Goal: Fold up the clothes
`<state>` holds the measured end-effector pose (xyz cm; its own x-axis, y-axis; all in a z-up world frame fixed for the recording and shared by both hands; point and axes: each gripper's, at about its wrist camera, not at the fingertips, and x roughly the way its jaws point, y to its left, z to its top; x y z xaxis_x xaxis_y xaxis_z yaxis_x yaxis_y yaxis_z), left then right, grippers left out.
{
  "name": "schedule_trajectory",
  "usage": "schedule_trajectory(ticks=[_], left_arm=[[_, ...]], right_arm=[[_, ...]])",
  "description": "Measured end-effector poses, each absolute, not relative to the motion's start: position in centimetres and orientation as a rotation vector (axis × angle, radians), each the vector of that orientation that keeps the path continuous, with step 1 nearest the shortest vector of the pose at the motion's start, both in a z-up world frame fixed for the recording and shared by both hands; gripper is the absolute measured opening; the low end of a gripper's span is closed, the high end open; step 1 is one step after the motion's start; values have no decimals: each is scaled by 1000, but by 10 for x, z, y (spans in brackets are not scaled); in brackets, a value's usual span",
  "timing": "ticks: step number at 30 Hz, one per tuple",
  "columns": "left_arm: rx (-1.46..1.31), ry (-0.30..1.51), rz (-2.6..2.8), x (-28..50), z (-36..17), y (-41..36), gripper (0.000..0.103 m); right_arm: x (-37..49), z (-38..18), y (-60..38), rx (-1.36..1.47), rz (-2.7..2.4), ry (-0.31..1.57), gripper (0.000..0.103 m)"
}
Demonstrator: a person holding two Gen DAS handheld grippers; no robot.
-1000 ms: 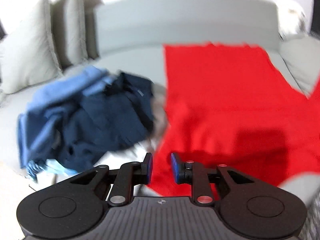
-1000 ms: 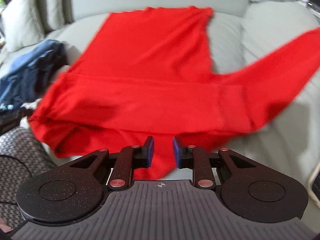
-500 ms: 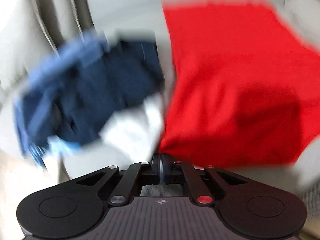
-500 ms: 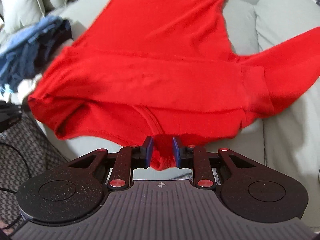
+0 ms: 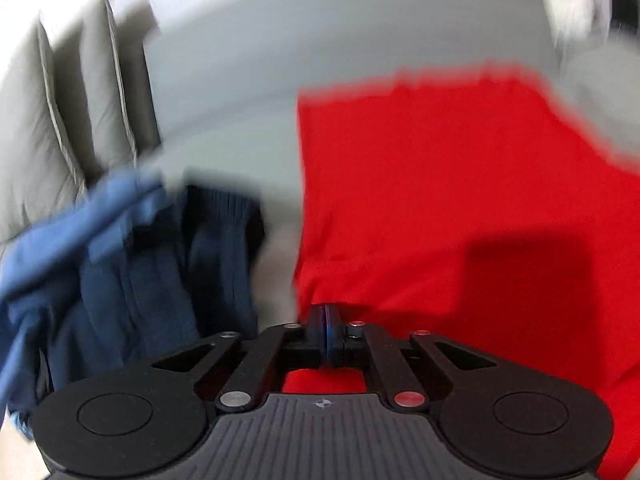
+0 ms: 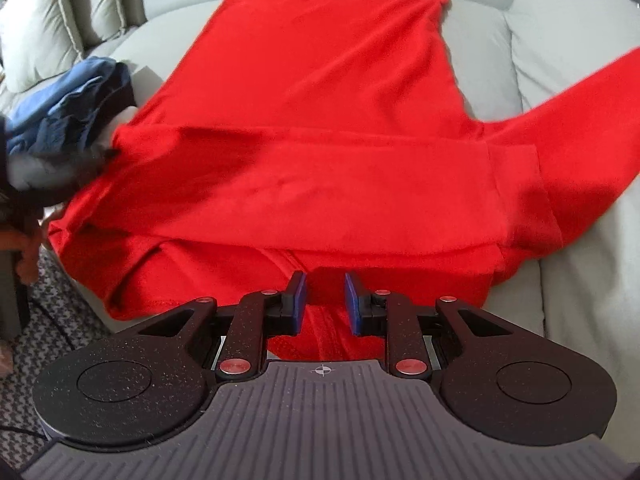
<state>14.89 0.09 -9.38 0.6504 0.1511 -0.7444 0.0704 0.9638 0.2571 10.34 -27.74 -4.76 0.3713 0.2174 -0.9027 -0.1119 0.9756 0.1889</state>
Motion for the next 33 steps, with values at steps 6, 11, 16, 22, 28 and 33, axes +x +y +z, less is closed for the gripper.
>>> schedule_trajectory(ticks=[6, 11, 16, 22, 28, 33], left_arm=[[253, 810, 113, 123, -55, 14, 5], [175, 769, -62, 105, -40, -24, 9], [258, 931, -107, 113, -75, -55, 12], [221, 899, -72, 118, -47, -68, 24], [161, 864, -100, 141, -21, -118, 42], [124, 816, -137, 156, -12, -166, 45]], right_arm=[[101, -41, -283, 102, 207, 1156, 26], [116, -38, -288, 122, 185, 1103, 27], [129, -57, -302, 126, 195, 1203, 28], [113, -33, -345, 215, 155, 1088, 34], [118, -9, -430, 358, -40, 835, 43], [134, 2, -500, 392, -198, 698, 49]])
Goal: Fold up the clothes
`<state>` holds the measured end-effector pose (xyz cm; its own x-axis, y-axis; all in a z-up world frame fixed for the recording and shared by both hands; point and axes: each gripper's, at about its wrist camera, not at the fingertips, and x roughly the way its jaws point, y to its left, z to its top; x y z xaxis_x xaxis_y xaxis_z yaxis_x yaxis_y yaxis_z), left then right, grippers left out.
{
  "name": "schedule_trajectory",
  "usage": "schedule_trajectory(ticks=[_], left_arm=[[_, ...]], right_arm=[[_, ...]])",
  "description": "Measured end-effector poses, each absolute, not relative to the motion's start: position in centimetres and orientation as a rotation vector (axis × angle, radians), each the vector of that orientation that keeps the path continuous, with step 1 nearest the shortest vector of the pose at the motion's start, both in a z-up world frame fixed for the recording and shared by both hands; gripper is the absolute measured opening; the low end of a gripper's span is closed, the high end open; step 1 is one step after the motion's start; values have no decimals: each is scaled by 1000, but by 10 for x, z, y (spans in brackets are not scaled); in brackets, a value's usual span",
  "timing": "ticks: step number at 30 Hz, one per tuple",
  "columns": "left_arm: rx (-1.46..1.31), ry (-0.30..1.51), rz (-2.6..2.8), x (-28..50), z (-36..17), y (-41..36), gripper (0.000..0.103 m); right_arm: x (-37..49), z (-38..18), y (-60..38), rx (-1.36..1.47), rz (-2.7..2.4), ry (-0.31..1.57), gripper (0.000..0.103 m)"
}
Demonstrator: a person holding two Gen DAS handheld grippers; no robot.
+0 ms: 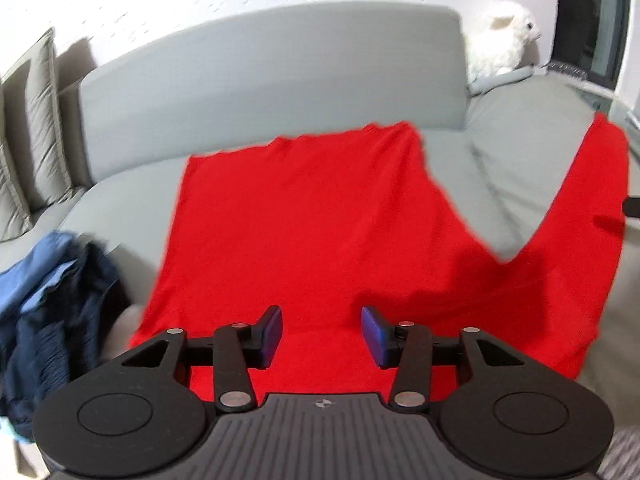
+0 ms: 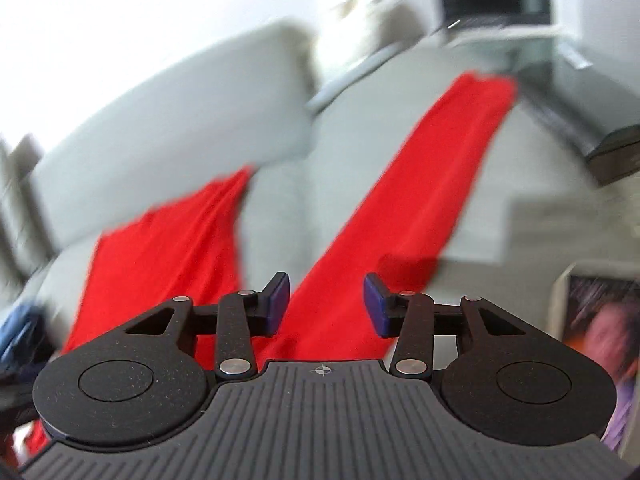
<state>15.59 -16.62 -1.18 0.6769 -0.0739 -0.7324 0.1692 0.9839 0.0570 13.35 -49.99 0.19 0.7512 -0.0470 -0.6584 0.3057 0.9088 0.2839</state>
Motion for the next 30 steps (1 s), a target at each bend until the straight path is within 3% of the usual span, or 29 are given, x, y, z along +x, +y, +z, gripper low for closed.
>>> schedule_trajectory(ticks=[16, 25, 28, 29, 30], left_arm=[[59, 821, -254, 269, -41, -310, 46], [105, 847, -279, 283, -62, -321, 46], [103, 860, -260, 282, -63, -312, 46], [100, 864, -251, 282, -62, -307, 46], [99, 864, -245, 281, -60, -304, 46]], right_arm=[[236, -19, -677, 461, -445, 607, 51], [274, -51, -719, 511, -478, 609, 51], [271, -54, -717, 499, -456, 586, 35], [270, -53, -716, 495, -445, 579, 25], [268, -50, -714, 488, -442, 576, 5]])
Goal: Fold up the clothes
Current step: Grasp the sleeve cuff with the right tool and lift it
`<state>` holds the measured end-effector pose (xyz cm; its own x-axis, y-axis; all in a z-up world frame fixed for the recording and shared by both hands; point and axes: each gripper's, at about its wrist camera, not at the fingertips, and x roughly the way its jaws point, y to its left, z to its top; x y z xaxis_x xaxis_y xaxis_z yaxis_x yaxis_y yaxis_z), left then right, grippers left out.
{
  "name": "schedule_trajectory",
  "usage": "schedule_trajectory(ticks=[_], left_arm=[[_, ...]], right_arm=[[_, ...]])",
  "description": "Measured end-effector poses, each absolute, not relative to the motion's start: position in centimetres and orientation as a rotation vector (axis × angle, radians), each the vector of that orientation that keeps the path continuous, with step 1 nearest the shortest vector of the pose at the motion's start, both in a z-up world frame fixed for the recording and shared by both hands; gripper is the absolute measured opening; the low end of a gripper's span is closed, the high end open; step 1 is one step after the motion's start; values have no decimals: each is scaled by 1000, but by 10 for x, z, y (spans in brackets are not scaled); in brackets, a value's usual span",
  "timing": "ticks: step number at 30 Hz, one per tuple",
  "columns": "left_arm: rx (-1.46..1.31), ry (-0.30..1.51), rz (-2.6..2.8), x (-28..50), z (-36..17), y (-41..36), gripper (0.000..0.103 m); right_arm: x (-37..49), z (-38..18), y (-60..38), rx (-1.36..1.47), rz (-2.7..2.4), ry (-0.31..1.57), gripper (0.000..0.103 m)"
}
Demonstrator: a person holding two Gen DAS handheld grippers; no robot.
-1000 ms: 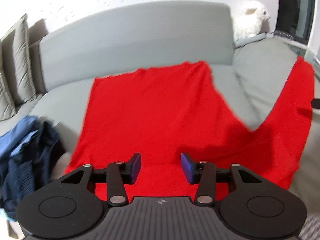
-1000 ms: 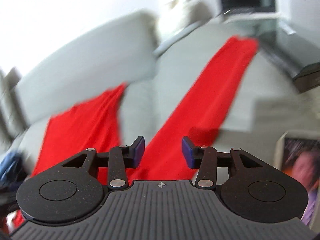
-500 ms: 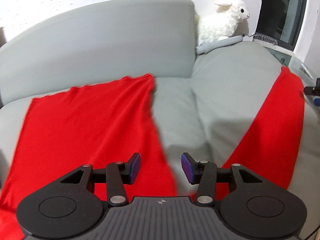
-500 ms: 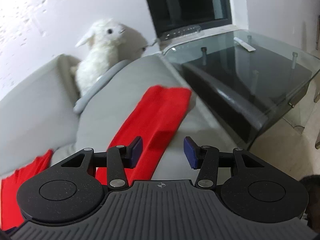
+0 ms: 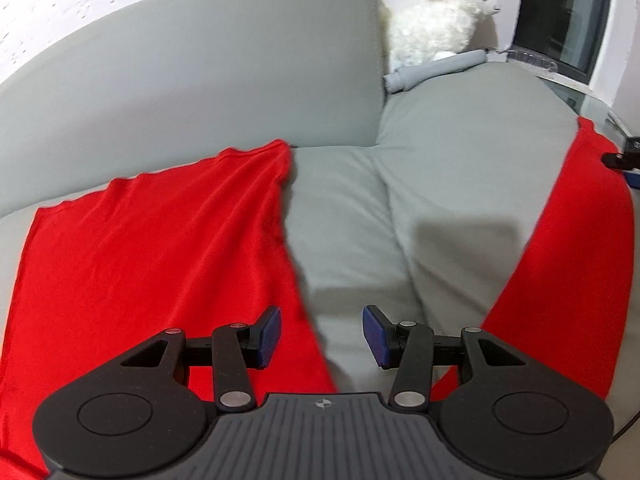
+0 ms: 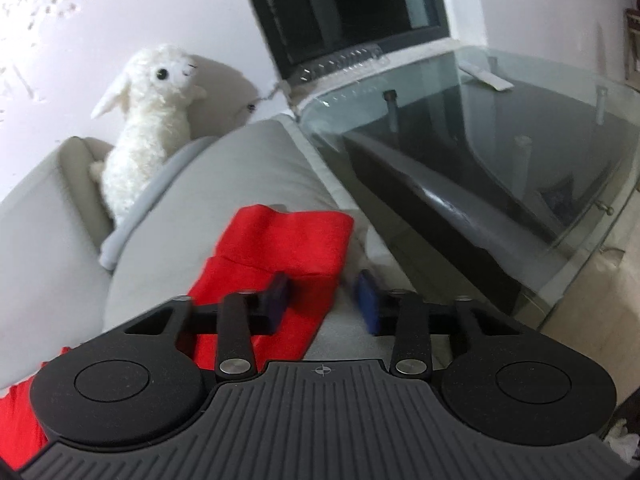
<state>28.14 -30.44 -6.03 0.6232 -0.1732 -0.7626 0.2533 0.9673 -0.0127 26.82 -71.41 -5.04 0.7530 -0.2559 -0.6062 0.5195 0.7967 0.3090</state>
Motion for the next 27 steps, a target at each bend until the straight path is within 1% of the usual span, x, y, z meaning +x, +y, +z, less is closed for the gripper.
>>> schedule_trajectory(ticks=[4, 9, 13, 16, 21, 27], left_arm=[[106, 838, -228, 271, -43, -287, 46], [90, 784, -191, 247, -3, -250, 46], [65, 750, -161, 229, 27, -218, 46], [61, 718, -140, 209, 49, -185, 46], [63, 700, -75, 176, 66, -116, 47], [44, 743, 72, 135, 48, -9, 47]], right_arm=[[257, -20, -687, 388, -449, 543, 5], [234, 35, -628, 220, -389, 495, 5], [214, 82, -560, 36, -291, 468, 5], [195, 116, -489, -155, -209, 461, 5], [165, 141, -393, -288, -119, 467, 5], [140, 136, -265, -309, -8, 517, 6]])
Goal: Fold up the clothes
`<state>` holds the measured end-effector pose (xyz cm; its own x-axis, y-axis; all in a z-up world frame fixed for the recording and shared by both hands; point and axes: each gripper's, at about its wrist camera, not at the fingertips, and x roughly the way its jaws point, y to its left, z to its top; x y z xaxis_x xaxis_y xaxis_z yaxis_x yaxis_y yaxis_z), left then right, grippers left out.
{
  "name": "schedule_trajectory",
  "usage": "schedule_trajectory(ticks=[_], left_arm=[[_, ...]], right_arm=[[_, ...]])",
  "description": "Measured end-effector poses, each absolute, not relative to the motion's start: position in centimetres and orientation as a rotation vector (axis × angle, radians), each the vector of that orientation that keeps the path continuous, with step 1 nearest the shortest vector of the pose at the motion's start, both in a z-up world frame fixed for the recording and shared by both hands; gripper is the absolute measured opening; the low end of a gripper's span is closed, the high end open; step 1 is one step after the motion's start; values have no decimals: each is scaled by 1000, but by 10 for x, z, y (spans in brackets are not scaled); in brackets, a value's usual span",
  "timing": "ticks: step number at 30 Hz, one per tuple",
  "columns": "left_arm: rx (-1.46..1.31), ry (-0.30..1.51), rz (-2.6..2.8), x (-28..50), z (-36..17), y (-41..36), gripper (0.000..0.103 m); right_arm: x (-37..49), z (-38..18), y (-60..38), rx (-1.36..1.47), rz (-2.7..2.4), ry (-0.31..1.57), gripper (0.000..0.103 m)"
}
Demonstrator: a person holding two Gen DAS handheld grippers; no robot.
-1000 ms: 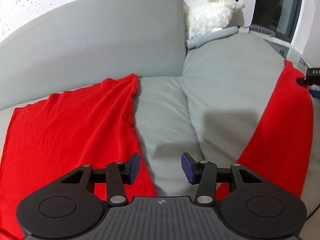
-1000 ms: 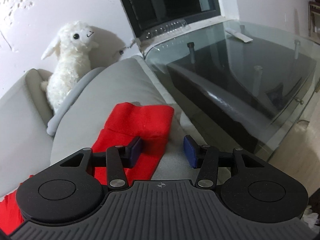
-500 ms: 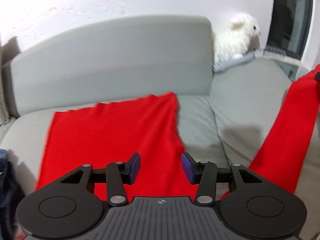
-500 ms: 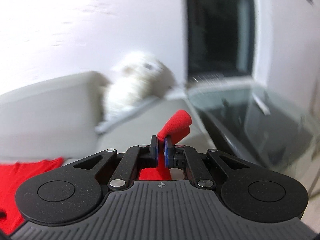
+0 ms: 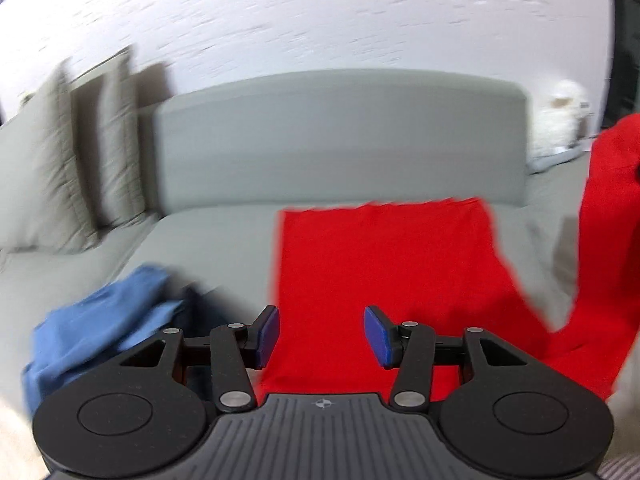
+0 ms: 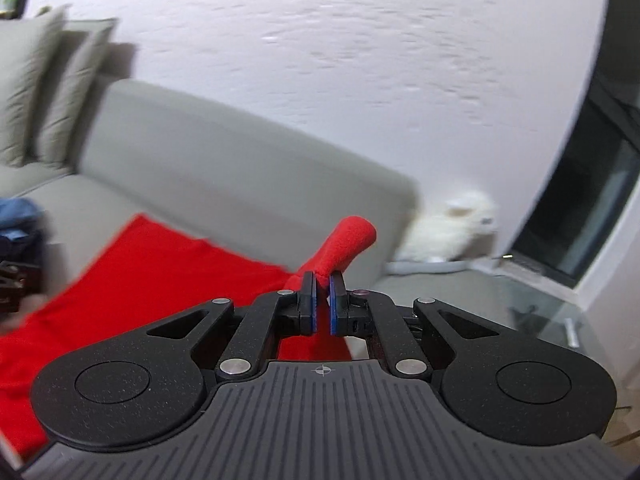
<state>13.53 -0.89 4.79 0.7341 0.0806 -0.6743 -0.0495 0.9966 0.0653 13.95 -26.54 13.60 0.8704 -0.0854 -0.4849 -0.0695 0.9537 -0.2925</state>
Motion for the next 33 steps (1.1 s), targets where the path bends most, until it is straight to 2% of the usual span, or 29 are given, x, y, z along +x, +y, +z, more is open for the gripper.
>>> schedule_trajectory(ticks=[8, 15, 16, 17, 18, 20, 24, 32, 33], left_arm=[[-88, 760, 238, 115, 26, 95, 47], [-141, 777, 265, 107, 11, 122, 47], [-142, 777, 261, 106, 9, 124, 47], [-141, 778, 255, 104, 8, 123, 47], [-141, 779, 250, 103, 7, 123, 47], [-151, 788, 227, 102, 5, 118, 48], [-184, 802, 148, 97, -2, 106, 48], [-172, 823, 35, 103, -27, 68, 43], [-172, 822, 22, 105, -32, 64, 37]], right_arm=[[139, 79, -113, -378, 169, 636, 6], [148, 6, -49, -395, 276, 765, 7], [147, 0, -46, -394, 306, 780, 7], [145, -6, -45, -401, 341, 794, 12], [143, -11, -45, -403, 381, 817, 22], [136, -19, -49, -396, 474, 887, 33], [108, -6, -83, -313, 545, 883, 44], [66, 17, -179, -174, 443, 868, 45], [64, 17, -189, -153, 423, 872, 45]])
